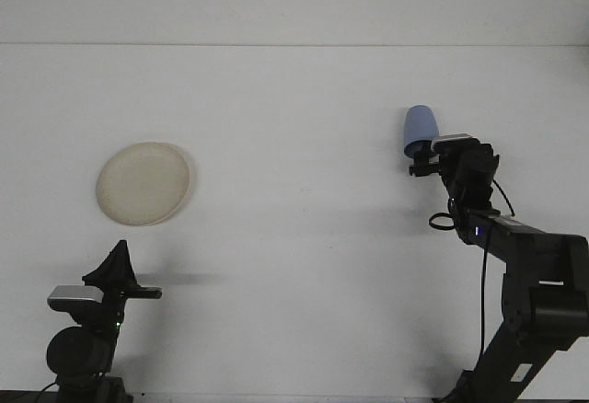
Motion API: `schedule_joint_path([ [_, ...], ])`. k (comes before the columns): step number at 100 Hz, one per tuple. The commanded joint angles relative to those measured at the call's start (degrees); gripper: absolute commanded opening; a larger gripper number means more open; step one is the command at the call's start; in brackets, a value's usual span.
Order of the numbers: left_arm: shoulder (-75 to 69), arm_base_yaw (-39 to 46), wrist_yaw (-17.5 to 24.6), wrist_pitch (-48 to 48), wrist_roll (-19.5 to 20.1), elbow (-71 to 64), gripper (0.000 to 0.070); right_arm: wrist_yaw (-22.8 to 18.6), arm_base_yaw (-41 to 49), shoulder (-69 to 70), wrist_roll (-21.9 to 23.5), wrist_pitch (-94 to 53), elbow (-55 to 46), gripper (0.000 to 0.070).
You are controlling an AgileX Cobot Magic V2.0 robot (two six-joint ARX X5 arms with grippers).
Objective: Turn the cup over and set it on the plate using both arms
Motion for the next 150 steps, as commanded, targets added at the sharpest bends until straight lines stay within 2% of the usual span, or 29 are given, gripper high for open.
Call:
schedule_joint_path([
  [1, -0.1, -0.1, 0.3, 0.6, -0.1, -1.1, 0.0014, -0.8, -0.2, 2.8, -0.5, 0.9, 2.4, 0.0570],
  [17, -0.1, -0.1, 0.3, 0.6, -0.1, -1.1, 0.0014, -1.0, -0.2, 6.3, -0.4, 0.9, 6.1, 0.0567],
  [25, -0.1, -0.1, 0.3, 0.6, -0.1, -1.1, 0.0013, -1.1, -0.2, 6.9, -0.4, 0.9, 6.9, 0.0519],
  [29, 0.0, -0.1, 0.3, 0.6, -0.1, -1.1, 0.0014, -1.1, -0.2, 6.9, -0.5, 0.9, 7.1, 0.0461],
  [40, -0.1, -0.1, 0.3, 0.6, -0.1, -1.1, 0.0013, -1.8, -0.2, 7.0, -0.5, 1.1, 7.1, 0.0239],
  [55, -0.1, -0.1, 0.3, 0.6, -0.1, -1.1, 0.0014, -4.3, -0.2, 7.0, -0.4, 1.1, 7.1, 0.0000],
  [70, -0.1, -0.1, 0.3, 0.6, -0.1, -1.1, 0.0014, -4.3, -0.2, 6.3, 0.3, 0.9, 7.1, 0.0000],
  [92, -0.1, -0.1, 0.3, 0.6, -0.1, -1.1, 0.0013, -6.0, -0.8, -0.3, 6.1, -2.5, 7.1, 0.0000],
  [116, -0.1, -0.1, 0.3, 0.6, -0.1, -1.1, 0.0014, -7.8, -1.4, -15.6, 12.7, -18.5, 7.1, 0.0000],
  [138, -0.1, -0.1, 0.3, 0.6, -0.1, -1.1, 0.0014, -17.4, -0.6, -30.7, 18.4, -37.0, 7.2, 0.0000],
  [150, -0.1, -0.1, 0.3, 0.6, -0.1, -1.1, 0.0014, -22.0, 2.0, -36.9, 19.1, -47.0, 7.2, 0.0000],
])
